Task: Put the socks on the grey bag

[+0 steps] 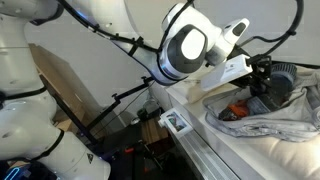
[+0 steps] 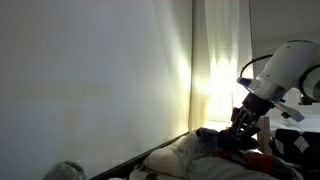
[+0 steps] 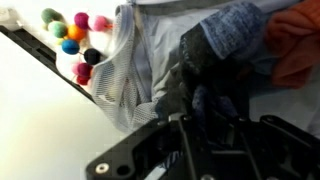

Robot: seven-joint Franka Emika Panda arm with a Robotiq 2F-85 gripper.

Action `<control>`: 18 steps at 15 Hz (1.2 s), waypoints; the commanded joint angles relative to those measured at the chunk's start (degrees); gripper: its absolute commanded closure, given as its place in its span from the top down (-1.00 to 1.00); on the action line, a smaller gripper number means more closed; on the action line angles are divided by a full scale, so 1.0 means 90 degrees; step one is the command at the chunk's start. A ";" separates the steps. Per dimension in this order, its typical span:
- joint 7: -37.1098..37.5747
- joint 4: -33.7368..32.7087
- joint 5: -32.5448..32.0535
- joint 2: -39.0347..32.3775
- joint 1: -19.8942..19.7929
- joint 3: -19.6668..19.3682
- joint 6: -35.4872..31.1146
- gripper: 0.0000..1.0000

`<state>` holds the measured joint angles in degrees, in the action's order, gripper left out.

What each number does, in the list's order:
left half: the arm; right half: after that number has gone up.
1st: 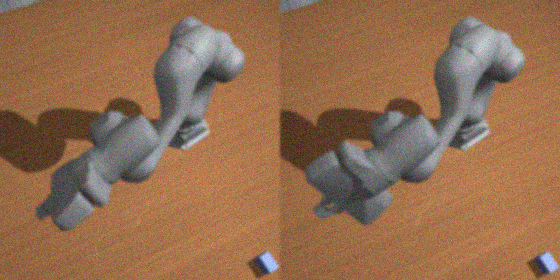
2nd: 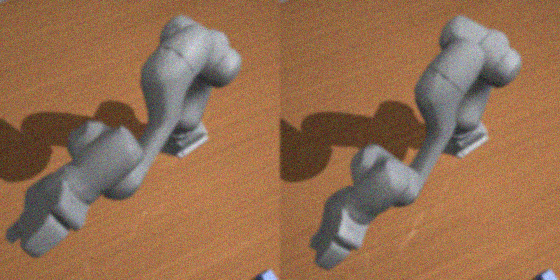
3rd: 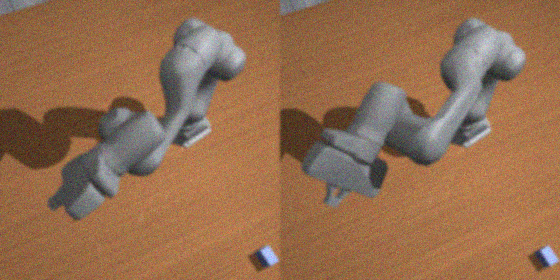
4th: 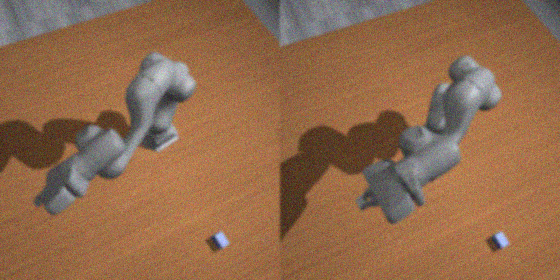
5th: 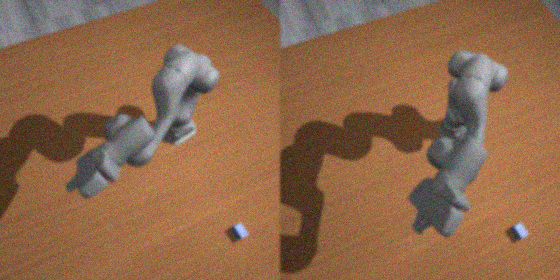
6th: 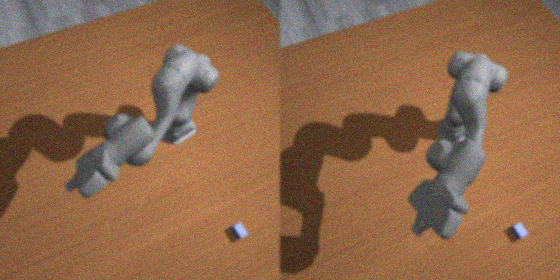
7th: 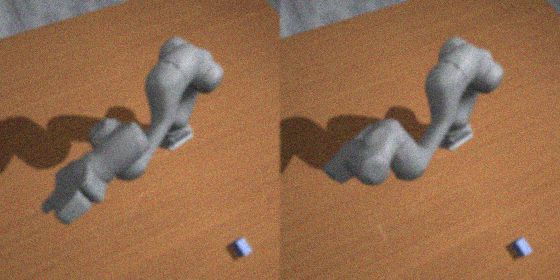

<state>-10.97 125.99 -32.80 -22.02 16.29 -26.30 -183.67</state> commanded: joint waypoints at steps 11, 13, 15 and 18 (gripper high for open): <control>0.0846 -0.0431 0.2435 -0.2041 0.2292 -0.2077 -0.1001 1.00; 0.0648 -0.0376 0.2666 -0.2037 0.2426 -0.2042 -0.1008 1.00; 0.0395 -0.0227 0.2648 -0.1835 0.2567 -0.1964 -0.1030 1.00; -0.0210 0.0306 0.2241 -0.1029 0.2589 -0.1547 -0.1247 1.00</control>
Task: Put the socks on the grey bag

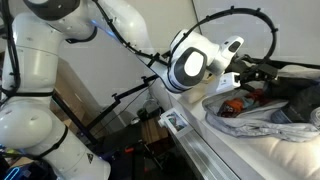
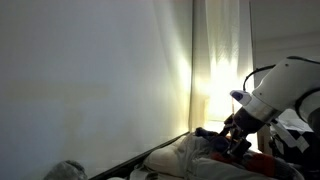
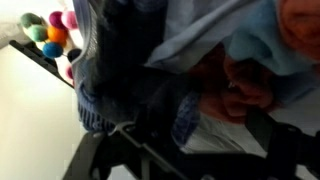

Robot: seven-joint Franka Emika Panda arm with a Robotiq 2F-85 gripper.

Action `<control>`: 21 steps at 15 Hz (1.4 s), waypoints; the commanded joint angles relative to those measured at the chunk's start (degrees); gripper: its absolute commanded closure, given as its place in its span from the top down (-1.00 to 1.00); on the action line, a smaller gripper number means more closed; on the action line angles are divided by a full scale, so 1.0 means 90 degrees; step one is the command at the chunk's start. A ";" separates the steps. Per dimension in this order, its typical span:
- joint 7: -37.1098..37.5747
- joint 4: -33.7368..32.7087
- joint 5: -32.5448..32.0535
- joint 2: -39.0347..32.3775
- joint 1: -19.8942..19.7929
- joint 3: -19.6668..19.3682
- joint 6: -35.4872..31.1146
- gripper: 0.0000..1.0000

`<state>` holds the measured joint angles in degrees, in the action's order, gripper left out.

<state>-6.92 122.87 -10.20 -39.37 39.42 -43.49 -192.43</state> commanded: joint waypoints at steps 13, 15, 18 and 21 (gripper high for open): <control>-0.0853 0.0995 -0.2040 0.2387 -0.1241 0.3012 -0.0649 1.00; -0.0980 0.1148 -0.1818 0.2283 -0.1055 0.2891 -0.0670 1.00; -0.0901 0.0996 -0.2117 0.2278 -0.1571 0.3447 -0.0665 1.00; -0.0901 0.0995 -0.2130 0.2277 -0.1597 0.3448 -0.0665 1.00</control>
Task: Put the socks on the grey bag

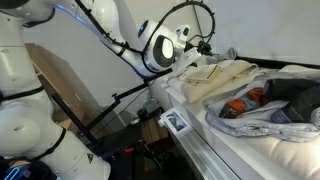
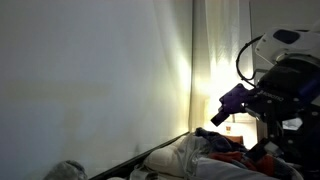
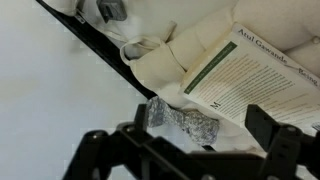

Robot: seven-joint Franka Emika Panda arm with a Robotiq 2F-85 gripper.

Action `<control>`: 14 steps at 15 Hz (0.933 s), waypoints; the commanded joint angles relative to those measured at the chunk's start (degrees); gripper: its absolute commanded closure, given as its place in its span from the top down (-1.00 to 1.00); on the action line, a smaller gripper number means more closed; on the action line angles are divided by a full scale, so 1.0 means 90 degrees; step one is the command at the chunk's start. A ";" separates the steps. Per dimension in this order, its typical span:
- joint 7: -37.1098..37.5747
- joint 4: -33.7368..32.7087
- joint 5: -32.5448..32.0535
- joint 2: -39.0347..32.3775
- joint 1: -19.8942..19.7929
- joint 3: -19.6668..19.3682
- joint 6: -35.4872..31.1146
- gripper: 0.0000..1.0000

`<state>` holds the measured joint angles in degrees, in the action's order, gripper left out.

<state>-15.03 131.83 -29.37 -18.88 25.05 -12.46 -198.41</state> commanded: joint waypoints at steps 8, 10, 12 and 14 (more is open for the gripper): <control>0.0063 -0.0729 -0.1254 -0.0417 -0.1578 0.2146 0.0365 1.00; 0.0068 -0.1045 -0.1720 -0.0655 -0.2082 0.2876 0.0608 1.00; -0.0063 -0.1347 -0.1891 -0.0950 -0.2546 0.3511 0.0884 1.00; -0.0237 -0.1665 -0.1804 -0.1144 -0.2679 0.3720 0.1164 1.00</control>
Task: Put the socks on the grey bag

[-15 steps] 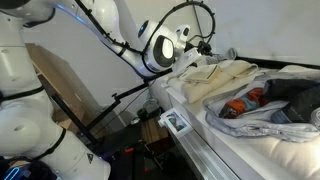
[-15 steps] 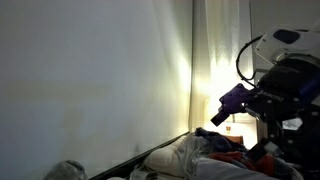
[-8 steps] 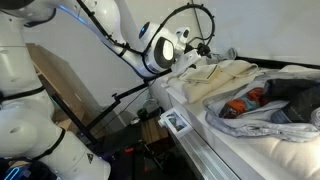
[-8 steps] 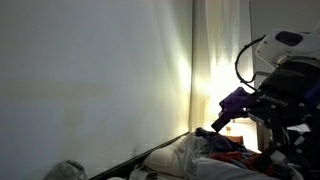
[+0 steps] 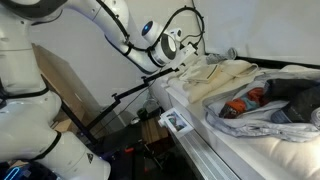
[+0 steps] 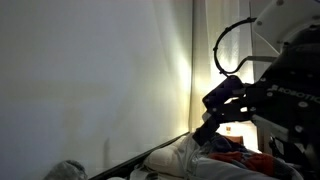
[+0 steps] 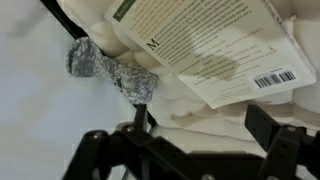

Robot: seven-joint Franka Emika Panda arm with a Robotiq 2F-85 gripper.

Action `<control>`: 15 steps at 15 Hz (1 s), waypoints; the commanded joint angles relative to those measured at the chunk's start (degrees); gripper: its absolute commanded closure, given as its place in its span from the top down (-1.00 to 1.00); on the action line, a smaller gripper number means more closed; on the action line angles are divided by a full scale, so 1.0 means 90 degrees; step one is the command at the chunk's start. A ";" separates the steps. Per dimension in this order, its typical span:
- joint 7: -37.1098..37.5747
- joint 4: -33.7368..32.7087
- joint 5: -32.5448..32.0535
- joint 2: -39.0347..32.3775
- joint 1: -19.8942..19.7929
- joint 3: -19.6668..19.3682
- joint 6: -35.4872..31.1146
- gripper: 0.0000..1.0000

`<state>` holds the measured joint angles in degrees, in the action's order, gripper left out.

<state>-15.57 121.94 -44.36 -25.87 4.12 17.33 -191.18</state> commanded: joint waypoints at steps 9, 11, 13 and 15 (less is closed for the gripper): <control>-0.0823 -0.1986 0.0251 -0.1338 -0.0536 0.1115 0.1732 1.00; -0.1229 -0.2238 0.0482 -0.1618 -0.0765 0.1645 0.2286 1.00; -0.0976 -0.2001 0.0383 -0.1438 -0.0615 0.1419 0.2108 1.00; -0.1455 -0.2136 0.0951 -0.1487 -0.0408 0.1304 0.2164 1.00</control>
<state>-25.67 102.17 -40.43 -40.28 -2.01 31.72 -170.56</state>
